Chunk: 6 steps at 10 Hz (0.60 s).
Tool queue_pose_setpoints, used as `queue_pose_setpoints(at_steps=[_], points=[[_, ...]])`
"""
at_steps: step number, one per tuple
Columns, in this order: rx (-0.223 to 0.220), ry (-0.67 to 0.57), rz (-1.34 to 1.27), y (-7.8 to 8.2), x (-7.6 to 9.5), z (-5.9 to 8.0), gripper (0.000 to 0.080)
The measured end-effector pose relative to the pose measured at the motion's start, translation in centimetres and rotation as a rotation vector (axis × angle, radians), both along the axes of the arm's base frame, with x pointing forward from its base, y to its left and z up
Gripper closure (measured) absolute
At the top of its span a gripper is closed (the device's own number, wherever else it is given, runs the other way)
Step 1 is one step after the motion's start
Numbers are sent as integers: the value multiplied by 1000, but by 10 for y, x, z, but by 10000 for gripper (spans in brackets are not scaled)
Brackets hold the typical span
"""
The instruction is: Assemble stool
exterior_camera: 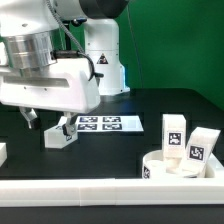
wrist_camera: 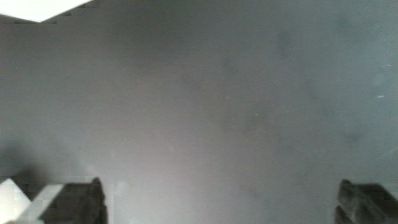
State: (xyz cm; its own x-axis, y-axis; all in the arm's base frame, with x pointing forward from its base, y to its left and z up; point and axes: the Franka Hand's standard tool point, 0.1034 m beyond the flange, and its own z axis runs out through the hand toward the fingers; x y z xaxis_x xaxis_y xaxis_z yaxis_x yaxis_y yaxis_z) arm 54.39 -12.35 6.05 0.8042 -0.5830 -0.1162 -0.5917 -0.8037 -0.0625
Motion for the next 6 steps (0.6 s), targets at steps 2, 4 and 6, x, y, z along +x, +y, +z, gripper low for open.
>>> queue_pose_setpoints(at_steps=[2,4,6], points=[[1,41,-27,-14,-38,-16,151],[0,47,-4,-21,-49,-21,151],[15,64,-4,-19,-48,-21,151]])
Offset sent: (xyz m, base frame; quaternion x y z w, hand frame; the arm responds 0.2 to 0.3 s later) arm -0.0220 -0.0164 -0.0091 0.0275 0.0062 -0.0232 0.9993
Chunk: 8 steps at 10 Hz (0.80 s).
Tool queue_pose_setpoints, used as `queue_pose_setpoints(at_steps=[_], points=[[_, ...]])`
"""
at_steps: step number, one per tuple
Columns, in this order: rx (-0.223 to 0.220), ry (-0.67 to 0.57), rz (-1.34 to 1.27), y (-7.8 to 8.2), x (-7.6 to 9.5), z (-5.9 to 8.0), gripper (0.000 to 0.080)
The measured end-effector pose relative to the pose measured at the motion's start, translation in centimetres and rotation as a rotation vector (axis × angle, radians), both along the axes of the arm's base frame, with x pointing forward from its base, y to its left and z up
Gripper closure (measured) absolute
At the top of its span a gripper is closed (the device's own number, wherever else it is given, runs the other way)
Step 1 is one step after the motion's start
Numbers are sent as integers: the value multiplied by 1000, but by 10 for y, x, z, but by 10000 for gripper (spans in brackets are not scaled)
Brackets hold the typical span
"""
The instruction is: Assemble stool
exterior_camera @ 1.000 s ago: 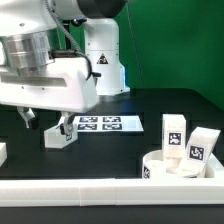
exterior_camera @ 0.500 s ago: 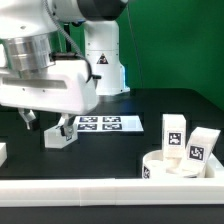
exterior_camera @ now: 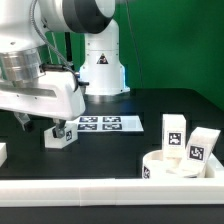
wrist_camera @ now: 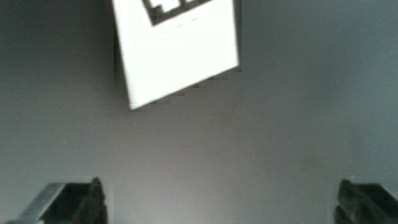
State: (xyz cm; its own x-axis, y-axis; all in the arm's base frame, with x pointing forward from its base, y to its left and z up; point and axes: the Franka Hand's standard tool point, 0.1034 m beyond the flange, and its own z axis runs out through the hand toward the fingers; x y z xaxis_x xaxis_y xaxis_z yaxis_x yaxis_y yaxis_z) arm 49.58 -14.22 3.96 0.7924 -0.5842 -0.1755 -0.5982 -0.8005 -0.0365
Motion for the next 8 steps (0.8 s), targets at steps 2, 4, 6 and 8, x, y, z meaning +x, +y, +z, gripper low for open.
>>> queue_pose_setpoints(at_steps=[2,4,6,8], points=[[83,102,-4,4,-10,-1,151],[167,174,71,0,-19,-8,151],[243,252,92,-3,-17,-13,151],[343,375,89,-1,-24,-13,151]])
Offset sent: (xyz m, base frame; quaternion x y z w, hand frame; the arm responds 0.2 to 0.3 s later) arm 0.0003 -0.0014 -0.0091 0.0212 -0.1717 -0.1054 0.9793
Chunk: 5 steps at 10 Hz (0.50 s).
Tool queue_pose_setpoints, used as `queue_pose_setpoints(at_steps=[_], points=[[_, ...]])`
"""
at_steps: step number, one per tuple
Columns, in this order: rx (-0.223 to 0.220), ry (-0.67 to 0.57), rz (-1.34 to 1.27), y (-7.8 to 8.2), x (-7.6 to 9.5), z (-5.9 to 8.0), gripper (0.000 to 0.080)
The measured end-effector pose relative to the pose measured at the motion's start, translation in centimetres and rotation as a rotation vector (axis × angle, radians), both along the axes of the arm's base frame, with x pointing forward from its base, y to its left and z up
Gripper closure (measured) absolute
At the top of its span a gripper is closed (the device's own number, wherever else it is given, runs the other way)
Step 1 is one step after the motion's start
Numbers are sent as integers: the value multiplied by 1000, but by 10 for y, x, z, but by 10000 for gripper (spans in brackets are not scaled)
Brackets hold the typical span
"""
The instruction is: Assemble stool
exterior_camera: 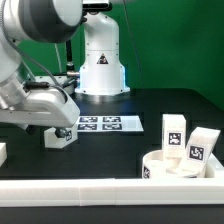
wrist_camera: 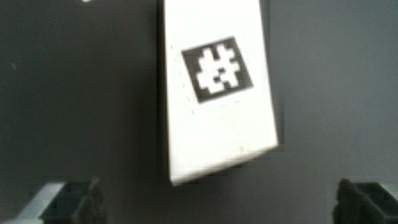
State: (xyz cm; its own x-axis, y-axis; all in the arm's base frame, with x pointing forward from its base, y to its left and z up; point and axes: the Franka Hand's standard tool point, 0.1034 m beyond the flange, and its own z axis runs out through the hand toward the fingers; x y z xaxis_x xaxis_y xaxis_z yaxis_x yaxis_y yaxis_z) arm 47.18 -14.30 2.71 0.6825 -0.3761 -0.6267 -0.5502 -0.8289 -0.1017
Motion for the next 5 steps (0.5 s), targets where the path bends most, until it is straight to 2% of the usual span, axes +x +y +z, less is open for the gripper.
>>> queue_pose_setpoints(at_steps=[1,2,4,5], points=[[19,31,3,-1,0,-2,151],[61,113,16,5,-6,0,151],[131,234,37,7,-8,-5,151],[123,228,43,8,-6,-12,151]])
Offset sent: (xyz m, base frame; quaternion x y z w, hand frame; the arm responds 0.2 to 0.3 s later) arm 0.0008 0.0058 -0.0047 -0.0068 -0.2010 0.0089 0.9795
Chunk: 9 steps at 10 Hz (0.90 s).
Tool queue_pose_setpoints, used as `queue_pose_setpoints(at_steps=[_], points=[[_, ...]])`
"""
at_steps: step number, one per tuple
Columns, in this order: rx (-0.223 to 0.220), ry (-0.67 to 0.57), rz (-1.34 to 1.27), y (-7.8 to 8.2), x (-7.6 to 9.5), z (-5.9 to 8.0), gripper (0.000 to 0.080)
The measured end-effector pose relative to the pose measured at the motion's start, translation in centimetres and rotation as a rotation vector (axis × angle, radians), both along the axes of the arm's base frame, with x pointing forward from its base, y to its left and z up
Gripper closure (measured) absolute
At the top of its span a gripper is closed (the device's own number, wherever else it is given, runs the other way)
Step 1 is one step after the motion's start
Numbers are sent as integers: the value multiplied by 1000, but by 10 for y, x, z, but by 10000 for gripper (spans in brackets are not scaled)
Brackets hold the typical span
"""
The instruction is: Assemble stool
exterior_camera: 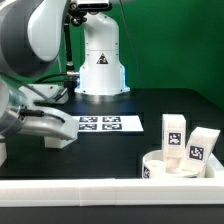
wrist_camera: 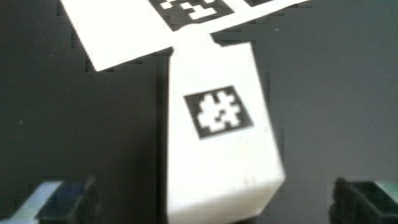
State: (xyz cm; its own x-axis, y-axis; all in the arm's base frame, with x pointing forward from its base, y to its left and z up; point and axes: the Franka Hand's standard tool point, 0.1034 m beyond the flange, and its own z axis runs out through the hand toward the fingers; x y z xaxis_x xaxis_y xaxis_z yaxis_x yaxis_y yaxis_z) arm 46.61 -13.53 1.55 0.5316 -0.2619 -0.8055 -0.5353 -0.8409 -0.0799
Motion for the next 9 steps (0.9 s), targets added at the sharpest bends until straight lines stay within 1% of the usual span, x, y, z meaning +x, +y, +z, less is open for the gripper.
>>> queue_pose_setpoints(at_steps=[1,2,6,7,8,9], points=[[3,-1,9,7,-1,-2,151],[7,7,10,10,-5,-5,151],[18,15,14,17,-13,-11,151],[17,14,17,20,-14,-13,244],[16,13,18,20,-14,-14,391],[15,12,17,20,-13,-14,391]])
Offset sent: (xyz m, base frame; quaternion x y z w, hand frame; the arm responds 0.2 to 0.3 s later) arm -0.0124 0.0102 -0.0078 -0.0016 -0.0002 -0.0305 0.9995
